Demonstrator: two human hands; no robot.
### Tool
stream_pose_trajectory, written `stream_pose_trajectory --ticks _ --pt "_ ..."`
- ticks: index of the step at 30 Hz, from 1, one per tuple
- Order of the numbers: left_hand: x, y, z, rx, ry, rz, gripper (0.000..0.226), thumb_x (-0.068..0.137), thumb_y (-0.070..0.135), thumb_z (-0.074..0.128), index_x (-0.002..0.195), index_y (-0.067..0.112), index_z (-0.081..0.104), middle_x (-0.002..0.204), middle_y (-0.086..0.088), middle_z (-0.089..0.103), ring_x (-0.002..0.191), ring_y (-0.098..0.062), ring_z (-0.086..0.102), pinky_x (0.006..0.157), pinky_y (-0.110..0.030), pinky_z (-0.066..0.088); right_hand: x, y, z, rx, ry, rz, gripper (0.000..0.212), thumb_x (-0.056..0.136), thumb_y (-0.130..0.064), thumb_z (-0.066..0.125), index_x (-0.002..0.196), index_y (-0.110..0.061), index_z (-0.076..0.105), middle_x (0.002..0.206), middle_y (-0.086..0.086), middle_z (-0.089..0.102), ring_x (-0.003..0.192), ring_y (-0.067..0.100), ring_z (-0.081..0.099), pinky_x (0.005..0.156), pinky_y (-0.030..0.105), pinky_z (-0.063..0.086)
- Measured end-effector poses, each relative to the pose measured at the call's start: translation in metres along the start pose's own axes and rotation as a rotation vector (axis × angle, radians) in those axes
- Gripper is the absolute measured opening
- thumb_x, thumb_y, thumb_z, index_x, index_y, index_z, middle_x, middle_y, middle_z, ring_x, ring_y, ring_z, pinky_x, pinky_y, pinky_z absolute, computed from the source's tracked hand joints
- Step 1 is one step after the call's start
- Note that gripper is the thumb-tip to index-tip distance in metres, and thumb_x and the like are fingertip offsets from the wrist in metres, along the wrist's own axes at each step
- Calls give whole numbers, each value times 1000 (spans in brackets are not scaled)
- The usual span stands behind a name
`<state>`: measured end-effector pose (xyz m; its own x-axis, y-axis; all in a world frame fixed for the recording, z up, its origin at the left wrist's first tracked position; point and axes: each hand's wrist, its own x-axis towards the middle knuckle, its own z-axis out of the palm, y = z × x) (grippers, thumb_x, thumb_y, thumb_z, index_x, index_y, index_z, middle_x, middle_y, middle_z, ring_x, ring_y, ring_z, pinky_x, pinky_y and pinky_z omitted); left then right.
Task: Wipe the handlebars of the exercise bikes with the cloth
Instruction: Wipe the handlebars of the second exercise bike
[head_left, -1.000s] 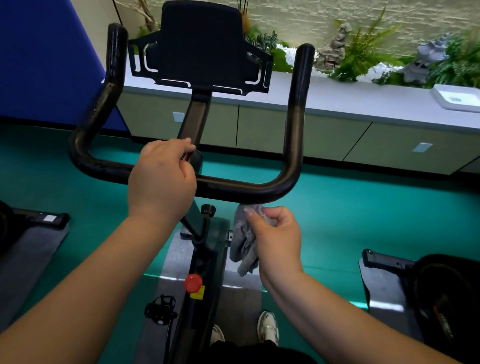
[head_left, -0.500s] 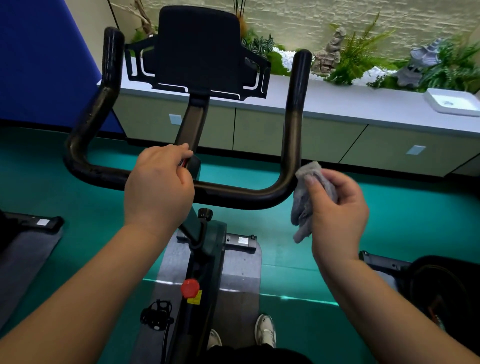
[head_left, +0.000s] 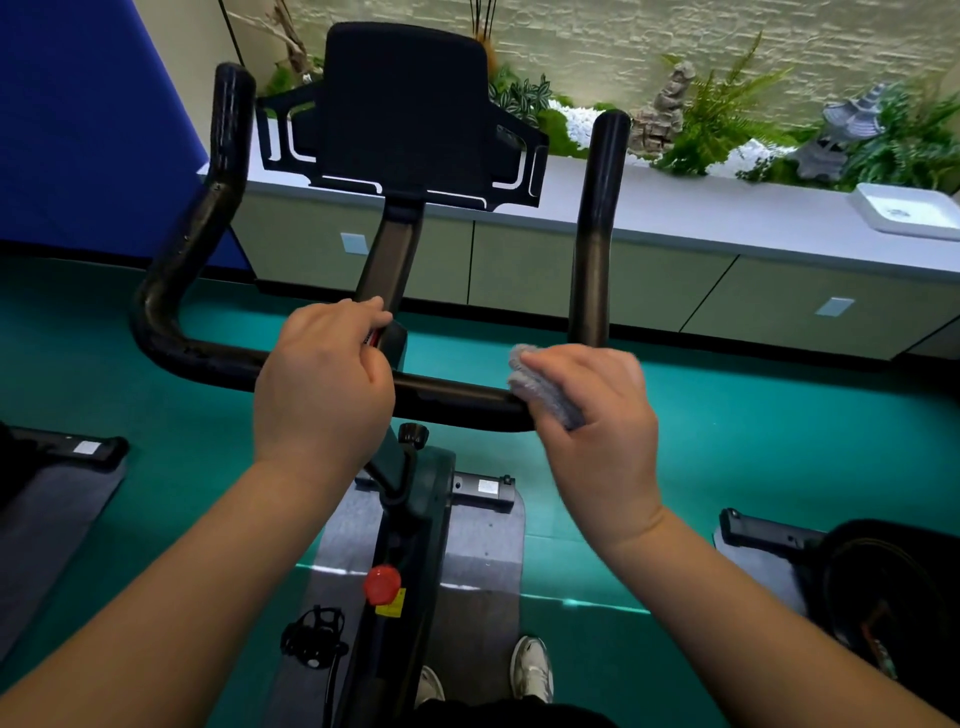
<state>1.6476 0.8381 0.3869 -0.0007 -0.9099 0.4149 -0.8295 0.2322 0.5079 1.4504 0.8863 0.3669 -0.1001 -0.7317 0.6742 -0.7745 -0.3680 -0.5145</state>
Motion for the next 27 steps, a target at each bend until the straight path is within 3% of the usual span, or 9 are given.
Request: stream_pose_trajectory --ticks 6,11,17,22,27 --pt "6 4 -2 46 -34 17 35 81 9 40 105 14 65 107 2 67 108 -24 50 76 -38 45 42 34 -9 69 -100 179 20 81 -20 74 102 -21 74 95 -14 62 97 17 54 88 10 37" --pt "20 12 5 102 -138 118 25 85 13 51 102 17 68 104 5 70 104 -20 50 84 -39 45 60 48 -13 110 -225 183 19 83 -21 74 102 -22 74 95 -25 57 101 13 52 84 38 51" --pt "39 24 17 136 -187 309 30 85 18 61 114 17 67 126 2 62 114 -24 49 93 -42 45 83 65 -11 100 -268 132 18 83 -19 72 102 -22 73 96 -29 53 103 13 50 90 30 45" --pt "65 42 28 152 -156 410 36 84 22 58 118 15 64 132 -3 57 120 -28 46 97 -45 44 106 81 -4 84 -294 94 20 83 -16 72 103 -17 73 96 -10 50 102 19 51 89 27 42" --pt "92 60 41 166 -136 472 43 84 17 63 126 14 59 140 -5 50 127 -28 41 100 -49 43 129 100 6 51 -272 1 20 83 -16 72 102 -16 73 97 -7 52 100 24 51 88 22 38"
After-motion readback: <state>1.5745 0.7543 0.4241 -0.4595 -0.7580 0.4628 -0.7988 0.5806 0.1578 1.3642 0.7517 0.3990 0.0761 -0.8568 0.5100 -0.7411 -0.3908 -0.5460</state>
